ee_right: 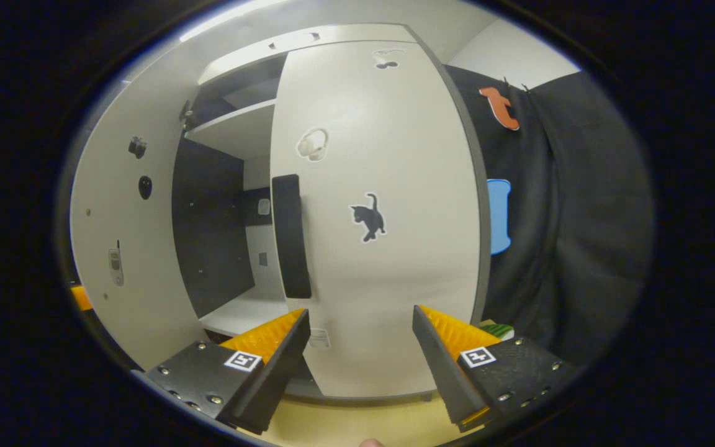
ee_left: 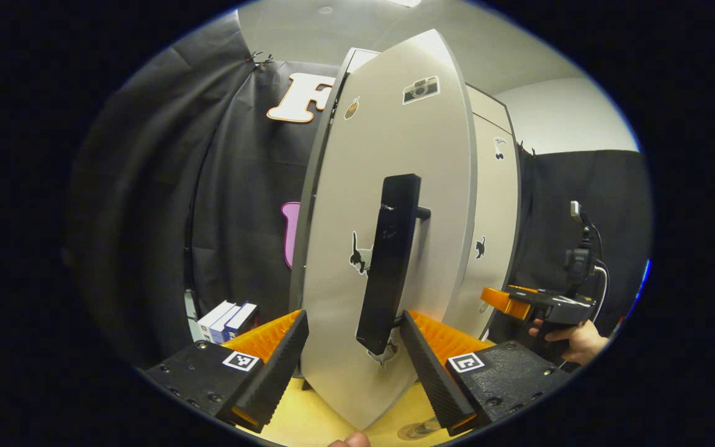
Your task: Grasp the bottle in the cabinet with the left hand and place it on the coaster, then close the right door with the right hand and the left door with the left hand.
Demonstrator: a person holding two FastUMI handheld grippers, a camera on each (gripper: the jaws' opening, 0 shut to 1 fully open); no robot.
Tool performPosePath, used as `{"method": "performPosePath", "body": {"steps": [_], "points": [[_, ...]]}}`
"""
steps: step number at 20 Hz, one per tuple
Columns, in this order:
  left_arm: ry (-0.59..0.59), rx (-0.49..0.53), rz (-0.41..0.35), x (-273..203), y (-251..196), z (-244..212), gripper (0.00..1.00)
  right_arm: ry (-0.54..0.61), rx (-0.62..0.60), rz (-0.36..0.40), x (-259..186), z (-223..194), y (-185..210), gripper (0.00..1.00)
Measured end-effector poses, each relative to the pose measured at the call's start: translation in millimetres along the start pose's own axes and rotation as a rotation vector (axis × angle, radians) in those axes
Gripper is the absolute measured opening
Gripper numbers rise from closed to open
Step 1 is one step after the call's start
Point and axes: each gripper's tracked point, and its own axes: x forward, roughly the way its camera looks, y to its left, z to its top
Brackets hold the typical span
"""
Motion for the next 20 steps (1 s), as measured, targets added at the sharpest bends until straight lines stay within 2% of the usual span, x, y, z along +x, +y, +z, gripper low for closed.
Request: {"method": "performPosePath", "body": {"steps": [4, 11, 12, 17, 20], "points": [[0.004, 0.028, -0.015, 19.9, -17.4, -4.6, 0.99, 0.002, 0.018, -0.013, -13.6, 1.1, -17.8, 1.0], [-0.004, 0.053, -0.043, 73.0, -52.0, -12.8, 1.0, 0.008, 0.036, -0.024, -26.8, 3.2, -38.4, 1.0], [-0.006, 0.056, -0.046, 81.2, -56.7, -13.2, 1.0, 0.008, 0.04, -0.025, -29.3, 3.7, -40.5, 0.97], [-0.032, 0.112, -0.02, 113.3, -73.6, -13.1, 1.0, 0.023, 0.047, -0.031, -40.4, -3.6, -50.7, 1.0], [-0.031, 0.101, -0.016, 132.1, -78.8, -15.2, 1.0, 0.039, 0.054, -0.039, -44.0, -11.2, -56.1, 1.0]]}}
